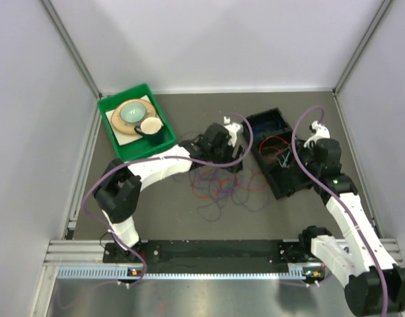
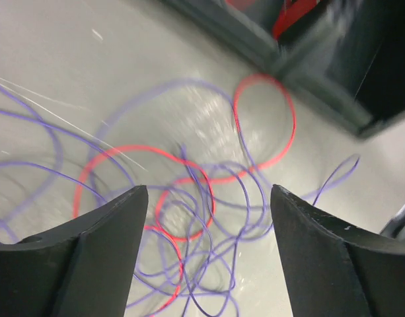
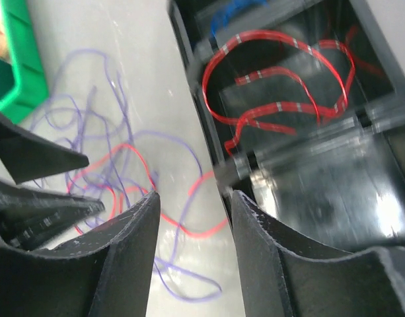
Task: Untangle the cables
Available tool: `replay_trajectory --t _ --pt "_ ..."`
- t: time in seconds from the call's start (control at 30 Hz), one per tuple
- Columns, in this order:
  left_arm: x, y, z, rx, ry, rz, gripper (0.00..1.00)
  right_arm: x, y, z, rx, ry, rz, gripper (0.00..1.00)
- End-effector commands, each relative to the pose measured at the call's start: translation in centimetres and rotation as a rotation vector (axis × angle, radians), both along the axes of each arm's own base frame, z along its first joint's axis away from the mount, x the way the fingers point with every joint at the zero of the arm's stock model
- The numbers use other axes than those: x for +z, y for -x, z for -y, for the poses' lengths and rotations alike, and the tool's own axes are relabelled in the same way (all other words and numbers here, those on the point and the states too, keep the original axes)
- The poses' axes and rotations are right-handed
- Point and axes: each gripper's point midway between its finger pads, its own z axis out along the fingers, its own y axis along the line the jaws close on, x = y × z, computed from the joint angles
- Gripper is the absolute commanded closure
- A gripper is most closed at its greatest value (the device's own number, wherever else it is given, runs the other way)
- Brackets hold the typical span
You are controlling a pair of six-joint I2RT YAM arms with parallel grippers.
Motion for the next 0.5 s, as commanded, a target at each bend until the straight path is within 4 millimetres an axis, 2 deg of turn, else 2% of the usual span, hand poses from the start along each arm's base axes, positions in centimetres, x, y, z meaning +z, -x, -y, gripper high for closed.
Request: replay_trajectory --t 0.0,0.13,0.2,0.3,0.33,0.37,0.4,0.43,0.47 --pt "-0.8 2.4 0.7 -0.086 -0.100 0.103 0.19 0.2 1.5 0.7 -0.024 0.023 -0.001 0.52" --pt "-2.3 2.6 2.3 -0.111 -0.153 0.090 0.20 0.5 1.8 0.8 -0.032 0.018 0.003 0.51" --pt "-2.3 3.7 3.6 -0.152 -0.142 0.070 0.19 0.7 1.8 0.7 -0.033 0.010 0.004 0.51" --pt "-4.1 4.1 4.4 -0.157 -0.187 0.057 0.21 1.0 1.7 0.6 -0.031 0.003 0.011 0.51" --pt "-4.5 4.0 4.3 -0.151 -0.204 0.048 0.26 1.0 1.7 0.6 -0.031 0.002 0.010 0.51" --pt "-4.9 3.8 4.1 -0.142 -0.221 0.043 0.31 1.2 1.6 0.6 -0.029 0.001 0.014 0.51" --pt "-5.2 3.1 3.5 -0.112 -0.263 0.059 0.43 1.4 1.6 0.6 -0.029 0.001 0.017 0.51" --pt "-5.1 2.6 3.1 -0.088 -0.283 0.066 0.72 1.5 1.5 0.6 -0.029 0.000 0.020 0.50" --pt "-4.8 2.2 2.7 -0.060 -0.300 0.076 0.95 1.6 1.5 0.5 -0.026 0.000 0.024 0.50"
